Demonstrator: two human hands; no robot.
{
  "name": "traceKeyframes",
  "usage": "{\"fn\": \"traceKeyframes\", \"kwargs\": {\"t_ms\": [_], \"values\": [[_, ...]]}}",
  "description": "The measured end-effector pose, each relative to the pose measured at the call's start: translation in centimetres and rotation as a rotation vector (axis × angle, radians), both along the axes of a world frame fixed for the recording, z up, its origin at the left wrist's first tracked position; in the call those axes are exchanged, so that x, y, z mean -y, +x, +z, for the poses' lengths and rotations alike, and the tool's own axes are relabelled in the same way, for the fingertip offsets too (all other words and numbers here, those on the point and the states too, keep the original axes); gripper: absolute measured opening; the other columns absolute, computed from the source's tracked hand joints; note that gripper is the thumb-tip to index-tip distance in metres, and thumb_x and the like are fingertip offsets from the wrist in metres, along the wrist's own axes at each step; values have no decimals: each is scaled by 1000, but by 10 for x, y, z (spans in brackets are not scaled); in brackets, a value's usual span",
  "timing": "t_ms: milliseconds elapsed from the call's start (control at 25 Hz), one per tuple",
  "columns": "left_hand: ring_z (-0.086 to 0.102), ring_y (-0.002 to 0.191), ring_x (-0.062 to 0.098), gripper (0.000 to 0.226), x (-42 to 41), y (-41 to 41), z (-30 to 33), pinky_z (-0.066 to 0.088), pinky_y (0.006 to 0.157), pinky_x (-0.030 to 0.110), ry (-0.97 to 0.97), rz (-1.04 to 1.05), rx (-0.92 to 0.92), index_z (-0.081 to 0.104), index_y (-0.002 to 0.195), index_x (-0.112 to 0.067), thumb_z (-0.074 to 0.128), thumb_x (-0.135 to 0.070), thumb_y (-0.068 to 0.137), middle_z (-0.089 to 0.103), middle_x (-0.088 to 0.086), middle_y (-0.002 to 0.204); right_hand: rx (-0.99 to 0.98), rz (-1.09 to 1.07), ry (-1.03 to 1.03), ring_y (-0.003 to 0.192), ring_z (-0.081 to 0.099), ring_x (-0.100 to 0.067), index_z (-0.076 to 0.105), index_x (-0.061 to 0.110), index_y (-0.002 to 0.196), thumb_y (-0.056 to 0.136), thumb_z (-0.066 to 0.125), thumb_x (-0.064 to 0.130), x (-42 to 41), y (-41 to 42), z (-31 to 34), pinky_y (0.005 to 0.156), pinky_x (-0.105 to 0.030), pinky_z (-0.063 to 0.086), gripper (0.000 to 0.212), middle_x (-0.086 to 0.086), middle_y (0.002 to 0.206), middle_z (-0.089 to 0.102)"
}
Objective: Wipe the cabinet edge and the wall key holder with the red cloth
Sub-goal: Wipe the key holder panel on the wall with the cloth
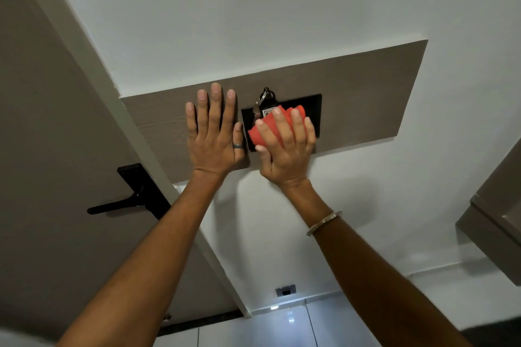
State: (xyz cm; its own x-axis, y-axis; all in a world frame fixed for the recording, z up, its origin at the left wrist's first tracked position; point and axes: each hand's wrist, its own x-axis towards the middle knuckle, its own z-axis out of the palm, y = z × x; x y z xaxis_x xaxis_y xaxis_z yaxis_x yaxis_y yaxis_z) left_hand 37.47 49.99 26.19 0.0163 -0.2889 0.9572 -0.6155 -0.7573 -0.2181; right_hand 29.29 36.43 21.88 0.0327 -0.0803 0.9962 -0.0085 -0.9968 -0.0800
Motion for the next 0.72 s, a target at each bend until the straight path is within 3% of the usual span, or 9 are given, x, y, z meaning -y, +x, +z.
{"fn": "traceKeyframes", "kwargs": {"t_ms": [120, 240, 400, 560, 600, 720], "values": [[-5, 162, 24, 64, 1, 2, 1, 5, 133, 47, -6, 11, 2, 26, 163, -8, 38, -31, 104, 41, 19, 162, 83, 1, 244, 145, 44, -37, 60, 28, 141, 109, 37, 45, -35, 11, 2, 126, -54, 29, 42, -6, 152, 53], [-4, 162, 24, 61, 2, 2, -1, 5, 133, 47, 5, 13, 4, 33, 161, -9, 37, -31, 105, 38, 19, 162, 36, -69, 56, 147, 47, -36, 60, 26, 144, 107, 44, 46, -15, 8, 7, 124, -53, 35, 45, -5, 152, 56], [-6, 162, 24, 66, 1, 2, 0, 4, 133, 47, 1, 22, 3, 22, 164, -9, 37, -31, 105, 29, 17, 165, 108, -67, 292, 154, 42, -34, 62, 25, 145, 106, 47, 44, -35, 13, 20, 126, -55, 34, 46, -6, 156, 56], [-4, 162, 26, 66, 0, 3, -1, 3, 134, 48, 13, 26, -12, 18, 165, -11, 39, -31, 106, 39, 19, 163, 47, -98, -175, 138, 52, -38, 63, 27, 140, 103, 49, 47, 6, 1, 9, 110, -58, 46, 44, -7, 147, 58], [-4, 162, 26, 66, -1, 3, 0, 4, 133, 48, 8, 9, -19, 19, 165, -11, 38, -31, 106, 39, 19, 164, 57, -104, -185, 138, 52, -38, 63, 28, 140, 103, 49, 47, 10, 0, 8, 110, -58, 46, 44, -7, 147, 58], [-3, 163, 26, 65, -2, 0, -1, 8, 132, 49, 25, 9, -14, 22, 165, -10, 38, -31, 106, 32, 16, 167, 81, -103, 64, 143, 47, -38, 63, 28, 139, 105, 47, 46, -21, 9, 5, 117, -56, 41, 42, -6, 148, 57]]}}
